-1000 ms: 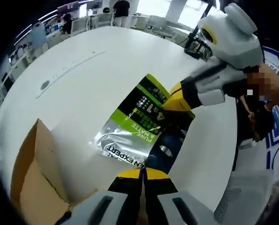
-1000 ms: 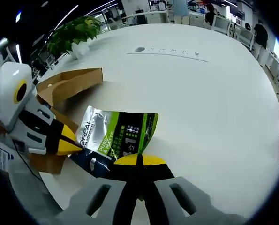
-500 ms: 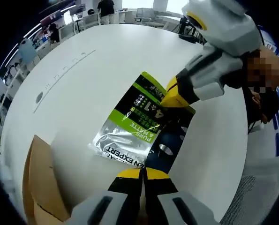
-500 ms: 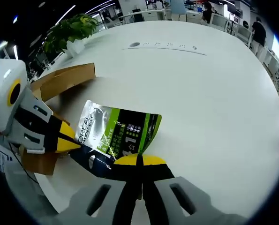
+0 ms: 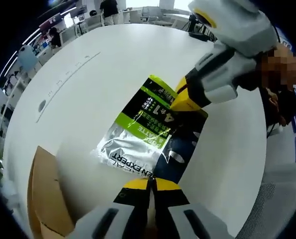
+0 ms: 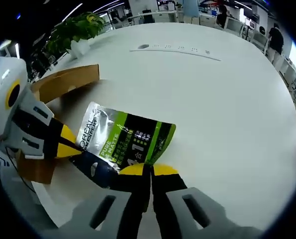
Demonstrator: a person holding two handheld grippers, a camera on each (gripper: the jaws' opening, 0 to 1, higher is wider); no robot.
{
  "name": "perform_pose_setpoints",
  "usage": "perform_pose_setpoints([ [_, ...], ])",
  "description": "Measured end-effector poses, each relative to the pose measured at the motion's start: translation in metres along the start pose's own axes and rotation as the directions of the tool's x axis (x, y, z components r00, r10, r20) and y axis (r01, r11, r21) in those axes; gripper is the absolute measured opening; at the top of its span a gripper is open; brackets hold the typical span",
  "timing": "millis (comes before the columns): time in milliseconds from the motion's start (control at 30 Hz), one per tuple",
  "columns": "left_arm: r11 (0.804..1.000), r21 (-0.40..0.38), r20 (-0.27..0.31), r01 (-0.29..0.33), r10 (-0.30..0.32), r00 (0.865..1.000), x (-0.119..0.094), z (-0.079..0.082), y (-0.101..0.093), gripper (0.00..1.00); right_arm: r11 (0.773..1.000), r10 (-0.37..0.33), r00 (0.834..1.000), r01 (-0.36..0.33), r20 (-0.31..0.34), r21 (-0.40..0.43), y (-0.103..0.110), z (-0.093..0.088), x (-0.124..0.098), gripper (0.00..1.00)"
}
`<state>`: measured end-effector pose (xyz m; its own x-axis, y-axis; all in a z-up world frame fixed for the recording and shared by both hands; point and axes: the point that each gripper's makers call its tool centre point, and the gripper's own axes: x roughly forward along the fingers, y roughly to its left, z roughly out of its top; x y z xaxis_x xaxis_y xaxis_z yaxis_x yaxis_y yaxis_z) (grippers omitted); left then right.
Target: Operate the shoe box by opening the lid, removing the specified soft item, and placing it in the target area until the item is outside and the box remains undamaged.
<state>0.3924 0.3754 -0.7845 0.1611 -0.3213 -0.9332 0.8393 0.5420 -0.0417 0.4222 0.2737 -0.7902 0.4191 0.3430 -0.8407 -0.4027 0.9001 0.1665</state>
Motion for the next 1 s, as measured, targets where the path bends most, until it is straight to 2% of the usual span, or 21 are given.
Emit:
perform_pose_setpoints([
  [333,1.0,0.012,-0.007,-0.009,0.01,1.0,-0.005,-0.005,0.002,0.1,0.999,-0.03,1.0,0.03,0.002,-0.038,-0.006,-0.001,-0.004,0.09],
  [433,1.0,0.015,0.008,-0.017,0.017,1.0,-0.009,-0.003,0.002,0.16,0.999,-0.023,1.0,0.023,-0.002,-0.034,-0.006,-0.002,-0.004,0.11],
  [633,1.0,0.019,0.035,-0.021,0.021,0.999,-0.02,0.002,0.001,0.17,0.998,-0.035,0.999,0.036,0.008,-0.042,-0.008,0.0,-0.009,0.15],
  [1000,1.0,-0.019,0.11,0.004,-0.002,0.994,-0.043,0.009,-0.003,0.19,0.995,-0.047,0.998,0.05,0.04,-0.085,-0.007,0.008,-0.022,0.2],
])
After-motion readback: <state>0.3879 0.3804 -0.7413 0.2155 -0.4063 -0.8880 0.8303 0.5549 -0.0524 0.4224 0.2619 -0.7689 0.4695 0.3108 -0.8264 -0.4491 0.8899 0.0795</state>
